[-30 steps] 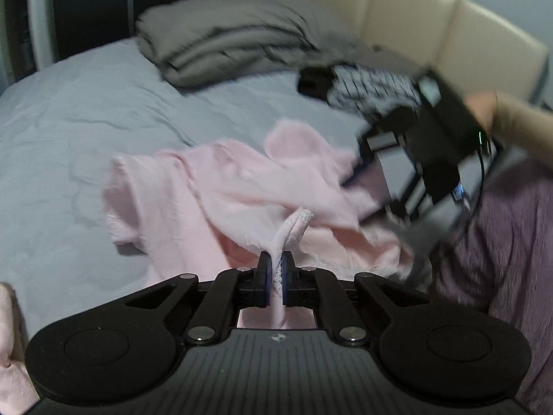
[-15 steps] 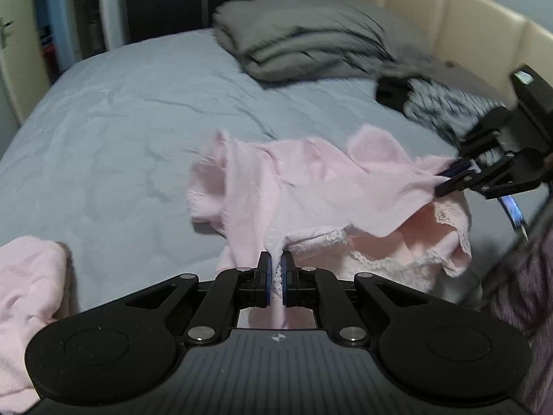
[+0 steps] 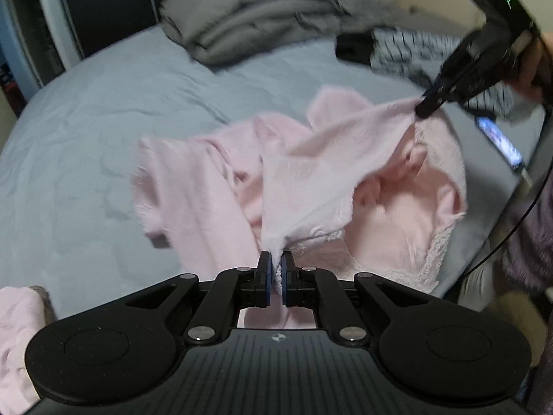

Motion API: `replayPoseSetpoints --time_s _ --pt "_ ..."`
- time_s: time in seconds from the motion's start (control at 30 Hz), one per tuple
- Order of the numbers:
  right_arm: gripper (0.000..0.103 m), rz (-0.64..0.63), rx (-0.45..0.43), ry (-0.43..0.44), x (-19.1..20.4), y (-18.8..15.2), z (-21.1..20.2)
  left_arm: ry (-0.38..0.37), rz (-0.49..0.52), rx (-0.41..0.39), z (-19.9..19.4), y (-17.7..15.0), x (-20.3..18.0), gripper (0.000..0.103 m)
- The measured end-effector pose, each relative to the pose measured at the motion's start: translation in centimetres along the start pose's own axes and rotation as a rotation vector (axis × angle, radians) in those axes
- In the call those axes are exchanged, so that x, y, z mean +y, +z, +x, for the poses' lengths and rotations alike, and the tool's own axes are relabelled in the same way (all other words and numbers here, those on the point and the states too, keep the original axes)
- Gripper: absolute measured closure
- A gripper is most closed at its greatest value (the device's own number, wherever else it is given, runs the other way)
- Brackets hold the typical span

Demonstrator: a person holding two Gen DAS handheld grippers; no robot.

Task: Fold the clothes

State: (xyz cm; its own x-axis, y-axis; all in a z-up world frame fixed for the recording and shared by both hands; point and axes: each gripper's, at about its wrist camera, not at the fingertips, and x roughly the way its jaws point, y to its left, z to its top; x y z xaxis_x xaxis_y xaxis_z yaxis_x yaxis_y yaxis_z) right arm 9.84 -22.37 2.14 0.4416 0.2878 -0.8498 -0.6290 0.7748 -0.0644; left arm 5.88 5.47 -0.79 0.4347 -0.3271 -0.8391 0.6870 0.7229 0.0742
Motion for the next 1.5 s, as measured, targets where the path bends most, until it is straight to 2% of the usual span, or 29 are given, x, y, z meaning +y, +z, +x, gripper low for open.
replayPoseSetpoints --time_s 0.07,0.1,0.13,0.17,0.2,0.3,0.47,0.63,0.8,0.9,0.97,1.07,1.13,1.27,1.4,1.5 --pt "0.088 0.000 0.025 -0.007 -0.2 -0.4 0.2 0.003 0.019 0.021 0.9 0.1 -0.4 0.100" --pt "0.082 0.001 0.037 -0.011 -0.3 -0.5 0.3 0.009 0.018 0.022 1.0 0.2 -0.3 0.100" --pt "0.062 -0.003 0.046 -0.014 -0.3 -0.7 0.4 0.013 0.006 0.020 1.1 0.3 -0.1 0.100" --pt "0.052 -0.053 0.018 -0.014 0.2 -1.0 -0.3 0.018 -0.015 0.013 0.9 0.4 0.4 0.100" --pt "0.047 -0.102 -0.009 -0.013 0.8 -1.2 -0.9 0.021 -0.037 0.001 0.6 0.4 0.8 0.100" --pt "0.047 -0.203 -0.041 -0.037 1.8 -1.7 -1.9 0.021 -0.096 -0.037 -0.6 0.5 2.0 0.100" --pt "0.049 -0.393 -0.035 -0.149 4.0 -2.4 -1.9 0.026 -0.127 -0.098 -3.0 0.6 3.1 0.100" --pt "0.050 -0.504 0.003 -0.205 4.8 -2.7 -1.4 0.036 -0.155 -0.122 -4.9 -0.1 4.0 0.100" --pt "0.055 -0.616 0.045 -0.197 6.3 -2.7 0.9 0.038 -0.183 -0.115 -5.1 -1.1 4.9 0.100" --pt "0.055 -0.699 0.057 -0.212 7.3 -2.4 2.3 0.030 -0.159 -0.123 -5.4 -1.5 4.6 0.100" --pt "0.058 -0.749 0.067 -0.213 7.9 -2.4 3.2 0.023 -0.149 -0.130 -5.7 -1.8 4.5 0.100" --pt "0.074 -0.782 0.081 -0.183 8.3 -2.2 4.2 0.018 -0.151 -0.130 -5.9 -2.2 4.7 0.100" --pt "0.089 -0.788 0.097 -0.177 8.3 -2.1 4.8 0.016 -0.153 -0.125 -5.8 -2.5 4.8 0.100" --pt "0.093 -0.726 0.109 -0.153 7.8 -1.5 4.4 0.000 -0.134 -0.120 -5.5 -2.8 4.5 0.100" --pt "0.096 -0.552 0.042 -0.161 5.5 -0.4 2.1 -0.025 -0.104 -0.120 -5.1 -3.0 4.0 0.100" --pt "0.096 -0.405 -0.018 -0.175 3.1 -0.1 -0.1 -0.050 -0.041 -0.115 -4.5 -3.0 3.0 0.099"
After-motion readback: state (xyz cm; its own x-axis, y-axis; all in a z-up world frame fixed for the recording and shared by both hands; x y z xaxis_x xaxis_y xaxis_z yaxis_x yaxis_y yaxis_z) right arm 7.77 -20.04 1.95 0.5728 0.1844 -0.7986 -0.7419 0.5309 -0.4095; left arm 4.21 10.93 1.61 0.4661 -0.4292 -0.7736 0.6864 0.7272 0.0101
